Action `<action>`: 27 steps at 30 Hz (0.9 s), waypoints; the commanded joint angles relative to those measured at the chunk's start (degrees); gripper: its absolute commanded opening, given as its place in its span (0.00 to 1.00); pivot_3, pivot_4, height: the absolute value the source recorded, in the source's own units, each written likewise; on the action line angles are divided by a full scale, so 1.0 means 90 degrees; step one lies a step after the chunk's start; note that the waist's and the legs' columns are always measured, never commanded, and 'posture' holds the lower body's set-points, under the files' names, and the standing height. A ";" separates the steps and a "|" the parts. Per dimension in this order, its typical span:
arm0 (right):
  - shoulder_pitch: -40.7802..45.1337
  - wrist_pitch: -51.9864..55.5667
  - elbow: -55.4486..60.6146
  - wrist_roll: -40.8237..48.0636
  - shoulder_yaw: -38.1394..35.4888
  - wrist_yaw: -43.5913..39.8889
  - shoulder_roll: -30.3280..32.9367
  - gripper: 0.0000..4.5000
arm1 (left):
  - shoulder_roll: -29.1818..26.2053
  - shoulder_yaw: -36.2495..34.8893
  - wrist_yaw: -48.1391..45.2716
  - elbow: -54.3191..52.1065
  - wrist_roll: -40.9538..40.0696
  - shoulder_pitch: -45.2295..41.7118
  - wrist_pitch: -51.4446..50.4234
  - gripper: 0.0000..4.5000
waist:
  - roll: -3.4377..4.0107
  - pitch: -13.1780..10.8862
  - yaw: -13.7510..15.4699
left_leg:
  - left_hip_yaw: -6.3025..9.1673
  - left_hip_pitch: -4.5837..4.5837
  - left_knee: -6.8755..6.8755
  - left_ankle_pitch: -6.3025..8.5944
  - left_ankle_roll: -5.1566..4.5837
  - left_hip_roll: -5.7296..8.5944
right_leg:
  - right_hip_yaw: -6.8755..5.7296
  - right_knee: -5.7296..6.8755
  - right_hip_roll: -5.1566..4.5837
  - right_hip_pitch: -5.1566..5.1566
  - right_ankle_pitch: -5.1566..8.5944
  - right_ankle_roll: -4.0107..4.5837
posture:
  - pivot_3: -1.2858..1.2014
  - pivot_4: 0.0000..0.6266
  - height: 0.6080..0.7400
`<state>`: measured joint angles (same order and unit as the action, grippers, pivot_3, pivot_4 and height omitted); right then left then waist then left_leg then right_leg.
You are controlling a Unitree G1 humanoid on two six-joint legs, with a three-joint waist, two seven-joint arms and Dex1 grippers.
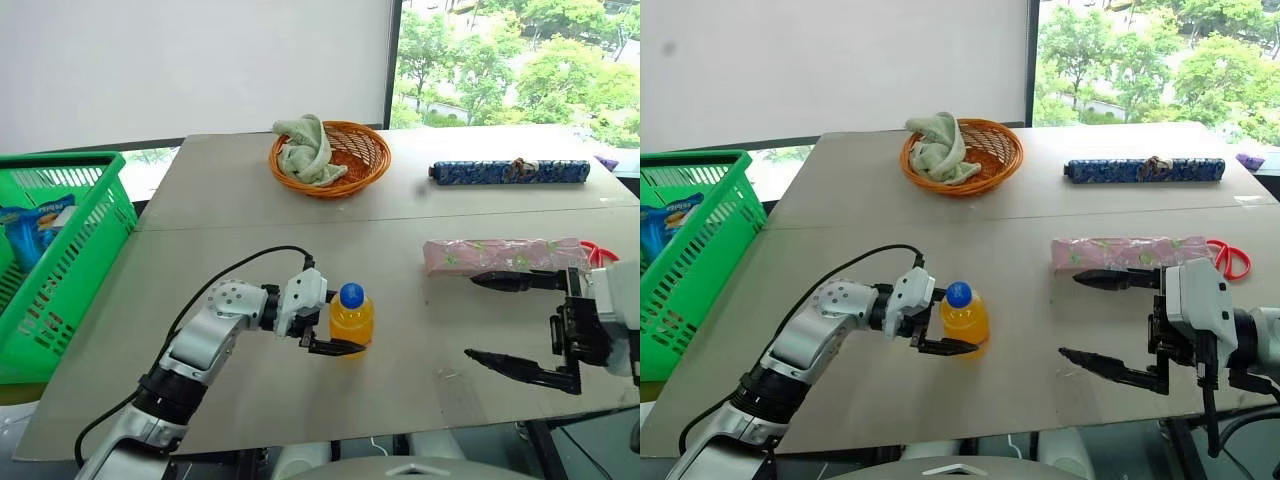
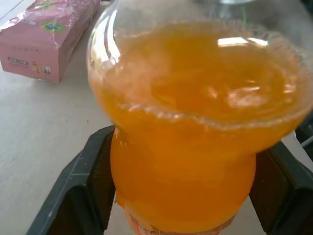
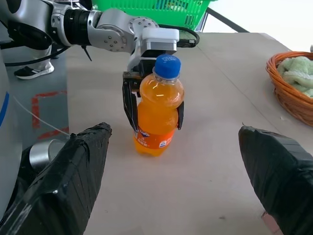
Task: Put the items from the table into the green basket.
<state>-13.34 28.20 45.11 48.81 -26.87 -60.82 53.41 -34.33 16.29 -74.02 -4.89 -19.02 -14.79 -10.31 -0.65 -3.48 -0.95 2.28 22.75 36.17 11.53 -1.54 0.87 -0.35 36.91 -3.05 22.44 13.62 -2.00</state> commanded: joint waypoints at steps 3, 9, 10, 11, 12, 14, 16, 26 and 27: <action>0.0437 -0.0283 0.0028 -0.0360 0.0326 0.0370 -0.0154 1.00 | 0.0063 -0.0393 0.0260 -0.0068 -0.0189 0.0048 0.0046 0.67 | 0.0001 0.0000 -0.0004 | -0.0008 0.0000 0.0006 0.0002 -0.0003 -0.0001 | 0.0008 0.0000 -0.0003 0.0001 -0.0005 -0.0008 | 0.48 0.00 1.00; 0.2419 0.0408 -0.0360 -0.0471 0.1925 0.1488 -0.0667 1.00 | 0.0358 -0.2641 0.2166 -0.0182 -0.1705 -0.0019 -0.1380 0.67 | -0.0020 -0.0013 -0.0136 | -0.0016 0.0004 0.0017 0.0002 -0.0003 -0.0033 | 0.0010 0.0000 -0.0010 0.0011 -0.0028 -0.0006 | 0.51 0.00 1.00; 0.2725 0.0491 -0.0461 -0.0489 0.2125 0.1595 -0.0795 1.00 | 0.0421 -0.2856 0.2453 -0.0164 -0.1756 -0.0132 -0.1433 0.67 | -0.0021 -0.0014 -0.0138 | -0.0013 0.0000 0.0017 0.0002 -0.0003 -0.0039 | 0.0005 0.0000 -0.0008 0.0010 -0.0033 -0.0005 | 0.51 0.00 1.00; 0.3146 0.0628 -0.0633 -0.0619 0.2390 0.1815 -0.0981 1.00 | 0.0496 -0.3145 0.2932 -0.0060 -0.1744 -0.0373 -0.1457 0.67 | -0.0021 -0.0014 -0.0123 | -0.0012 -0.0002 0.0017 0.0002 -0.0002 -0.0041 | -0.0003 0.0000 -0.0005 0.0009 -0.0039 -0.0005 | 0.52 0.00 1.00; 0.3533 0.0783 -0.0785 -0.0804 0.2614 0.2091 -0.1135 1.00 | 0.0540 -0.3400 0.3366 0.0078 -0.1687 -0.0630 -0.1472 0.67 | -0.0021 -0.0014 -0.0096 | -0.0011 0.0001 0.0017 0.0001 -0.0003 -0.0039 | -0.0004 0.0000 0.0000 0.0010 -0.0047 -0.0009 | 0.52 0.00 1.00; 0.4520 0.1266 -0.1252 -0.0707 0.2935 0.2570 -0.1630 1.00 | 0.0496 -0.3978 0.4274 0.0644 -0.1478 -0.1278 -0.1322 0.67 | -0.0025 -0.0017 -0.0024 | -0.0011 0.0004 0.0017 0.0001 -0.0003 -0.0035 | -0.0005 0.0001 0.0028 0.0013 -0.0050 -0.0012 | 0.53 0.00 1.00; 0.5485 0.1510 -0.1741 -0.0664 0.3179 0.2738 -0.2108 1.00 | 0.0238 -0.4429 0.5029 0.1298 -0.1178 -0.1965 -0.0985 0.67 | -0.0028 -0.0018 0.0018 | -0.0018 0.0008 0.0017 -0.0001 -0.0003 -0.0032 | 0.0005 0.0004 0.0039 0.0023 -0.0063 -0.0013 | 0.54 0.00 1.00; 0.8015 0.1561 -0.3202 -0.1138 0.3974 0.2360 -0.3394 1.00 | -0.1724 -0.4463 0.6616 0.4645 0.0921 -0.3828 0.1151 0.67 | -0.0074 -0.0004 0.0267 | -0.0038 0.0028 -0.0020 0.0020 0.0020 -0.0004 | 0.0024 0.0008 0.0036 0.0070 -0.0094 -0.0012 | 0.57 0.00 1.00; 0.8069 0.1555 -0.3242 -0.1176 0.3983 0.2326 -0.3417 1.00 | -0.1809 -0.4372 0.6578 0.4877 0.1033 -0.3881 0.1279 0.67 | -0.0074 -0.0004 0.0312 | -0.0036 0.0028 -0.0024 0.0020 0.0020 -0.0005 | 0.0022 0.0009 0.0032 0.0070 -0.0094 -0.0012 | 0.56 0.00 1.00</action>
<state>57.57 43.14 15.82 39.07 9.61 -39.44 22.69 -49.59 -24.13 -14.58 37.27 -11.35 -48.17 -1.84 -1.32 -3.51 1.87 1.95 23.00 35.94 11.71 -1.35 0.81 -0.15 36.97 -2.77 23.07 12.77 -2.11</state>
